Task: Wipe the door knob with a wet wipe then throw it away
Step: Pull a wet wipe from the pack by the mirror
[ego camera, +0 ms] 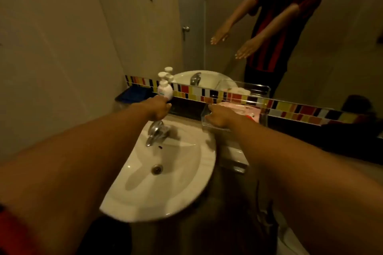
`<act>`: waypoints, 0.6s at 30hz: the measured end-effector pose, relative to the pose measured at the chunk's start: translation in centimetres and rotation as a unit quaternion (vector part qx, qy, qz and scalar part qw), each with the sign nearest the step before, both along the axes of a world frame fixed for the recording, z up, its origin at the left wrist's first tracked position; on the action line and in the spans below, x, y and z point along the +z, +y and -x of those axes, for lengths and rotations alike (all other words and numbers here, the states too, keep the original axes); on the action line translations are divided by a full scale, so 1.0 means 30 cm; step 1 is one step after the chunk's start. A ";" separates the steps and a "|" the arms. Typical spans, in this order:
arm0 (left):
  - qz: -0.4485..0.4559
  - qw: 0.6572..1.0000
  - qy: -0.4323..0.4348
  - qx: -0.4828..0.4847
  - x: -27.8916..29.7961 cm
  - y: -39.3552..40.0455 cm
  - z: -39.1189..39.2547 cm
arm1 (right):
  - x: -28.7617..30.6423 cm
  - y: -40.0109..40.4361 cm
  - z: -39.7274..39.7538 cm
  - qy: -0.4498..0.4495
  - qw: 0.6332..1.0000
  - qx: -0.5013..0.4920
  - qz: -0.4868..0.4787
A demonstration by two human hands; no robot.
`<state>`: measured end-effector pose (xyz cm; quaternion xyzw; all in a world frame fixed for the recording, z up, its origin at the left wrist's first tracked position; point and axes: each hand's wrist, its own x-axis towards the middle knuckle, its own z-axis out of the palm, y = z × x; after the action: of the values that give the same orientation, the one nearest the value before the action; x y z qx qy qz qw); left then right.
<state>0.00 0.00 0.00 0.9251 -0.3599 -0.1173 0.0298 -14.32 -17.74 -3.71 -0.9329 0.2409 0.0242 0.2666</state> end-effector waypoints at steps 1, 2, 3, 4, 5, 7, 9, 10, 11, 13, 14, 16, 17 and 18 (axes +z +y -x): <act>0.001 1.000 0.014 -0.002 -0.019 -0.053 0.005 | -0.012 -0.034 0.012 0.006 1.000 -0.015 -0.008; 0.010 1.000 0.016 -0.012 -0.040 -0.105 0.000 | -0.034 -0.080 0.012 0.005 1.000 -0.028 -0.012; 0.006 1.000 0.022 -0.022 -0.063 -0.161 0.004 | -0.061 -0.127 0.014 0.008 0.999 -0.042 -0.017; 0.008 0.999 0.023 -0.039 -0.088 -0.215 0.008 | -0.082 -0.170 0.020 0.008 0.998 -0.052 -0.017; 0.003 0.998 0.022 -0.054 -0.111 -0.271 0.011 | -0.106 -0.214 0.020 0.013 0.998 -0.061 -0.019; -0.001 0.997 0.023 -0.076 -0.154 -0.372 0.009 | -0.148 -0.298 0.018 0.016 0.997 -0.073 -0.018; 0.005 0.995 0.030 -0.093 -0.201 -0.465 0.002 | -0.186 -0.370 0.013 0.023 0.996 -0.090 -0.010; 0.013 0.994 0.038 -0.098 -0.227 -0.509 0.000 | -0.212 -0.405 0.006 0.026 0.995 -0.098 -0.005; 0.023 0.993 0.049 -0.104 -0.250 -0.549 0.004 | -0.234 -0.436 0.000 0.028 0.994 -0.104 0.000; 0.035 0.992 0.065 -0.105 -0.298 -0.621 0.011 | -0.283 -0.490 -0.010 0.040 0.993 -0.111 0.009; 0.037 0.991 0.069 -0.104 -0.323 -0.652 0.011 | -0.307 -0.513 -0.015 0.050 0.993 -0.110 0.016; 0.042 0.990 0.070 -0.111 -0.372 -0.705 0.010 | -0.351 -0.550 -0.023 0.048 0.992 -0.107 0.038; 0.049 0.990 0.069 -0.116 -0.396 -0.725 0.008 | -0.375 -0.568 -0.028 0.034 0.992 -0.110 0.047; 0.055 0.989 0.069 -0.117 -0.417 -0.743 0.006 | -0.394 -0.578 -0.031 0.014 0.992 -0.116 0.048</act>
<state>-0.17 -22.29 -12.51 0.8631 -0.4690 -0.1634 0.0918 -13.38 -35.09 -15.53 -0.9099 0.3519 -0.0052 0.2195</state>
